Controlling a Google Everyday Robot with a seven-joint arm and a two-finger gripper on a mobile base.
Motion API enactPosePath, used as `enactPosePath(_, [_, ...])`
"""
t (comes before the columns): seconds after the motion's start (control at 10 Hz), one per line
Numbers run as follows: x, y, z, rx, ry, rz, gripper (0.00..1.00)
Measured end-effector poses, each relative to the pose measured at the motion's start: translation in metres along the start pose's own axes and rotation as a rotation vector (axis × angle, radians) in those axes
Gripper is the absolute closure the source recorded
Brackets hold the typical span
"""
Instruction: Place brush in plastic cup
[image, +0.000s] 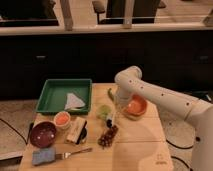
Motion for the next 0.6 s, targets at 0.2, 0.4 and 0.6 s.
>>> enactPosePath(0.2, [0.003, 0.001, 0.000, 0.001, 0.002, -0.006, 0.94])
enactPosePath(0.4, [-0.003, -0.006, -0.005, 0.004, 0.001, -0.026, 0.99])
enactPosePath(0.6, [-0.007, -0.014, -0.012, 0.005, 0.003, -0.055, 1.00])
